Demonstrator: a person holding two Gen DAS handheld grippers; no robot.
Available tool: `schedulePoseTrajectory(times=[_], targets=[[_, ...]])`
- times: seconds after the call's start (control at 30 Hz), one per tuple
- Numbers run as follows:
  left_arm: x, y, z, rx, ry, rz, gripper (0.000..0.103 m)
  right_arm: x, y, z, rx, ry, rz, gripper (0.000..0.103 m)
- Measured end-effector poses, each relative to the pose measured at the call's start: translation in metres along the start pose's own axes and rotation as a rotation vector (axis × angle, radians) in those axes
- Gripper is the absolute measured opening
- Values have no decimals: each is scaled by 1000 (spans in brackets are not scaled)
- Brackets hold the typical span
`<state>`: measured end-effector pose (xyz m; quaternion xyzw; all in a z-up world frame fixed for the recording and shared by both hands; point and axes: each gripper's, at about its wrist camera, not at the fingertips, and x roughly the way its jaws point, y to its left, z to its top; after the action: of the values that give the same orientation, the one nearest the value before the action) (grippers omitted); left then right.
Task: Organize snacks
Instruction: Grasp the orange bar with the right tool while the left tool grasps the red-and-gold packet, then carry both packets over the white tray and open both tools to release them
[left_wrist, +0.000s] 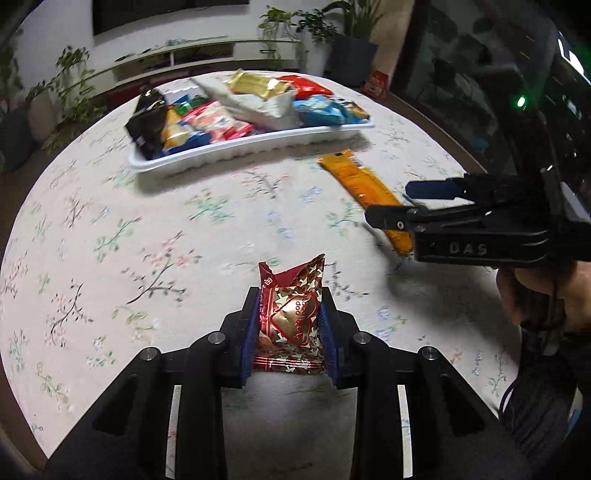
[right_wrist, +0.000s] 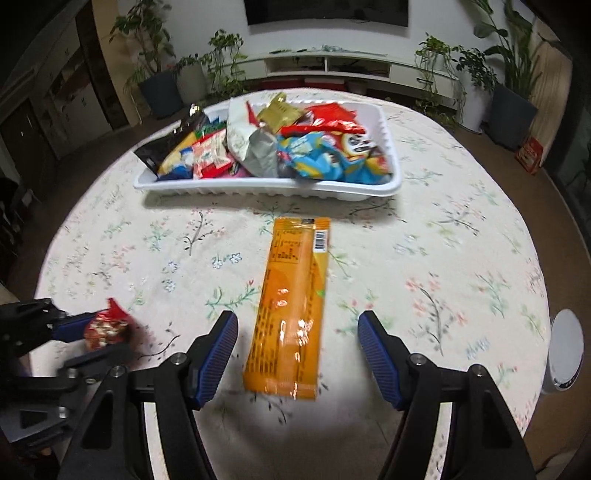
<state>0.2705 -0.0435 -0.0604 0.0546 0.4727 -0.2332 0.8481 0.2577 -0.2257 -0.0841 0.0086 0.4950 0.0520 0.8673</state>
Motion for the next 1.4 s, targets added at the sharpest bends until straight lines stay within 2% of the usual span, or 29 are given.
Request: schedulePoseTrajectory(times=[0.1, 0.2, 0.27, 0.33, 0.47, 0.53, 0.7, 0.87, 1.0, 1.1, 1.27, 1.4], targets=[[-1, 7, -2, -22, -9, -6, 27, 13, 4, -1, -18, 37, -35, 70], [2, 9, -2, -32, -11, -10, 28, 11, 8, -2, -43, 24, -50, 68], [2, 9, -3, -35, -14, -11, 27, 10, 8, -2, -41, 26, -48, 60], [1, 10, -3, -41, -17, -10, 27, 8, 10, -2, -42, 28, -44, 44], [-2, 12, -4, -54, -23, -6, 27, 5, 13, -6, -41, 28, -39, 36], [-3, 11, -5, -55, -24, -6, 27, 1, 13, -10, -40, 28, -31, 28], [-6, 8, -5, -55, -29, -6, 27, -9, 7, -21, -7, 23, 10, 25], [-20, 13, 5, -67, -60, -19, 27, -39, -2, -32, 30, -35, 42, 25], [-43, 29, 32, -85, -117, -16, 27, -74, -21, -23, 70, -116, 53, 25], [-55, 43, 67, -82, -155, 5, 27, -94, -41, -2, 105, -159, 63, 25], [-53, 70, 132, -116, -195, 15, 28, -107, -44, 54, 51, -224, 18, 25], [-29, 85, 176, -160, -187, 11, 28, -89, -35, 107, 30, -233, 33, 25]])
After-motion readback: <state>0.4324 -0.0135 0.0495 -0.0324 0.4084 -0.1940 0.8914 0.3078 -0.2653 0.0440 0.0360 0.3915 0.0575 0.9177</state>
